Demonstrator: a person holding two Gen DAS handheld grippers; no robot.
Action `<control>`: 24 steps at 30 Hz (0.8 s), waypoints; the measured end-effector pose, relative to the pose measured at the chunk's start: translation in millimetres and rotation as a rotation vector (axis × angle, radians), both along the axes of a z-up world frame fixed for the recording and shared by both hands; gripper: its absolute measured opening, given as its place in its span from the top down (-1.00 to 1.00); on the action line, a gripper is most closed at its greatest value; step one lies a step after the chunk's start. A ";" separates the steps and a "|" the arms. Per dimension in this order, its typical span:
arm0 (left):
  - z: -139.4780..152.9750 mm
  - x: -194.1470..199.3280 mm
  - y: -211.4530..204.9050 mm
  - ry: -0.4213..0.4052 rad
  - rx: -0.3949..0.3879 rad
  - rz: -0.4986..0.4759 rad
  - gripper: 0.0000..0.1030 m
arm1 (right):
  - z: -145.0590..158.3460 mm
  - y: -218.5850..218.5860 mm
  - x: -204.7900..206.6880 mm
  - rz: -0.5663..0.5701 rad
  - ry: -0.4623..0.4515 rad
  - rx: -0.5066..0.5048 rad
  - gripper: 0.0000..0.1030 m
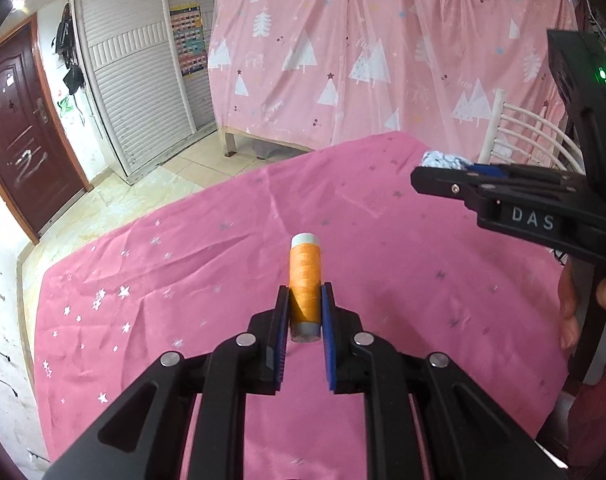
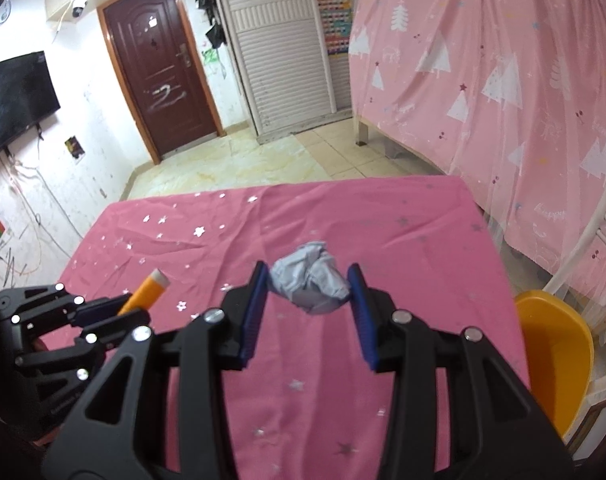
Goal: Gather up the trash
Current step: 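Carry the yellow tube and paper ball to the yellow bin, then open both tools over the bin to drop the items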
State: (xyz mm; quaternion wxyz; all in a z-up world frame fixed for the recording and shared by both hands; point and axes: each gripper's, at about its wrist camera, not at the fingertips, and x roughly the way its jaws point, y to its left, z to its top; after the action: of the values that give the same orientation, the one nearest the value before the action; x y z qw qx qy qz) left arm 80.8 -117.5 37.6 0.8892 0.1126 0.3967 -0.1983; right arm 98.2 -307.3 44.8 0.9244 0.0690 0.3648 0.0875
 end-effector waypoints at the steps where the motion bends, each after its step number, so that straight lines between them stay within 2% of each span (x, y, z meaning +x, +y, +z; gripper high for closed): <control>1: 1.9 0.3 -4.5 -0.002 -0.002 -0.005 0.82 | 0.5 -5.1 -1.5 -0.007 -0.003 0.004 0.25; 6: 9.4 0.5 -39.3 -0.017 0.006 -0.051 0.82 | 1.3 -39.2 -11.6 -0.066 -0.019 0.025 0.25; 15: 15.5 -4.6 -123.3 -0.015 -0.003 -0.165 0.82 | -6.8 -129.0 -36.8 -0.233 -0.033 0.061 0.25; 24: 19.0 -9.9 -214.1 0.033 -0.043 -0.253 0.82 | -36.0 -211.1 -60.5 -0.389 0.010 0.073 0.24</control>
State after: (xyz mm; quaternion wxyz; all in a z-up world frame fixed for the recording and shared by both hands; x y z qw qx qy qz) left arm 70.9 -331.6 56.6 0.8525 0.1394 0.3896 -0.3194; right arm 37.7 -518.4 8.8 0.9189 0.1720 0.3458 -0.0802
